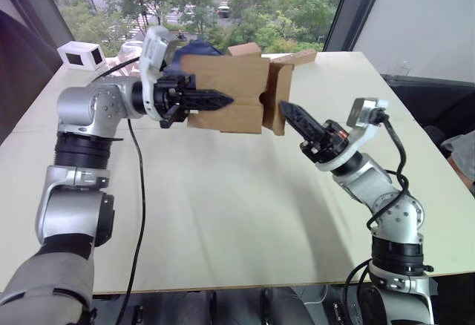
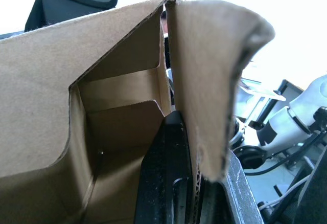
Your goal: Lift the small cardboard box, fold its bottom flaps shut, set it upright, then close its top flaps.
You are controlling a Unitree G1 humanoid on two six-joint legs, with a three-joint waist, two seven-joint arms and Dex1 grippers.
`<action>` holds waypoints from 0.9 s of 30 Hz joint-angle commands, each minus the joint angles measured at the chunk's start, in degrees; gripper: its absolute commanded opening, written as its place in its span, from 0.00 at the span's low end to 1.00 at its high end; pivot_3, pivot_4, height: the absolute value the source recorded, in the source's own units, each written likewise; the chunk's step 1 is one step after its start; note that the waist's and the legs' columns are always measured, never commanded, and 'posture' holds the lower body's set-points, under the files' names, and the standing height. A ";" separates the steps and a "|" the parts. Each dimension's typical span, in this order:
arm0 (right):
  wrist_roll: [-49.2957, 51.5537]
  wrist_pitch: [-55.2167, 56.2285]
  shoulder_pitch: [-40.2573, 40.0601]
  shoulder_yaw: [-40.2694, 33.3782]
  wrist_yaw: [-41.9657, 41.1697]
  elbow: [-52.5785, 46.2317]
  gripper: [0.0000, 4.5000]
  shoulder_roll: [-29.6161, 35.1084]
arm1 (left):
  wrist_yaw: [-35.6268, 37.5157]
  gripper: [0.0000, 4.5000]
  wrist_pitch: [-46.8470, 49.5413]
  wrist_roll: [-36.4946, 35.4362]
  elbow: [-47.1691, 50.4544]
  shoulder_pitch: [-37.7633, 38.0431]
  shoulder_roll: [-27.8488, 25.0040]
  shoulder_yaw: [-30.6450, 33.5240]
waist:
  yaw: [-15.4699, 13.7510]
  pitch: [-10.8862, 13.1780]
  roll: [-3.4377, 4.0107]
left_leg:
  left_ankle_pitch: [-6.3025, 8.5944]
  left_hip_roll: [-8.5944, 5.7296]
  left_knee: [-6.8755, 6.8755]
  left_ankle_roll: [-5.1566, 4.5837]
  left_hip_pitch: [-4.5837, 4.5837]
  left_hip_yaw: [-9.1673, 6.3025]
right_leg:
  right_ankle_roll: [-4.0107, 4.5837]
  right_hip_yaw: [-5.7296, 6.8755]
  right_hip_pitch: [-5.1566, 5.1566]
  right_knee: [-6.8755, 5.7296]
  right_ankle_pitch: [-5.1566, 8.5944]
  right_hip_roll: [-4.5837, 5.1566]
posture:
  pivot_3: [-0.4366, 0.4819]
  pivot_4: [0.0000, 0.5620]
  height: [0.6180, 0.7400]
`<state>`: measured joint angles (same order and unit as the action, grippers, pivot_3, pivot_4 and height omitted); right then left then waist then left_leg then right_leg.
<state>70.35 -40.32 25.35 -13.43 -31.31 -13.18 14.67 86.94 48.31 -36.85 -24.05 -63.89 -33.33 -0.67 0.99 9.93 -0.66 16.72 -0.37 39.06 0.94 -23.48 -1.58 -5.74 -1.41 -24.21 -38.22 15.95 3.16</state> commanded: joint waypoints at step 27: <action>-2.76 6.34 -0.79 6.17 8.31 -7.01 0.27 -11.81 | -3.09 0.00 -2.25 -0.91 0.56 -0.05 3.16 3.72 | 0.09 0.00 0.01 | 0.00 0.00 0.00 0.01 0.00 -0.01 | 0.00 0.00 -0.02 -0.01 0.00 0.00 | 0.48 0.27 1.00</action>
<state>67.36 -34.56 24.40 -8.89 -23.32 -17.78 3.94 84.19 46.87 -36.91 -24.24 -63.38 -30.69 1.66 1.07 9.94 -0.65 16.72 -0.37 39.06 0.95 -23.48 -1.59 -5.74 -1.41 -24.23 -38.23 15.95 3.16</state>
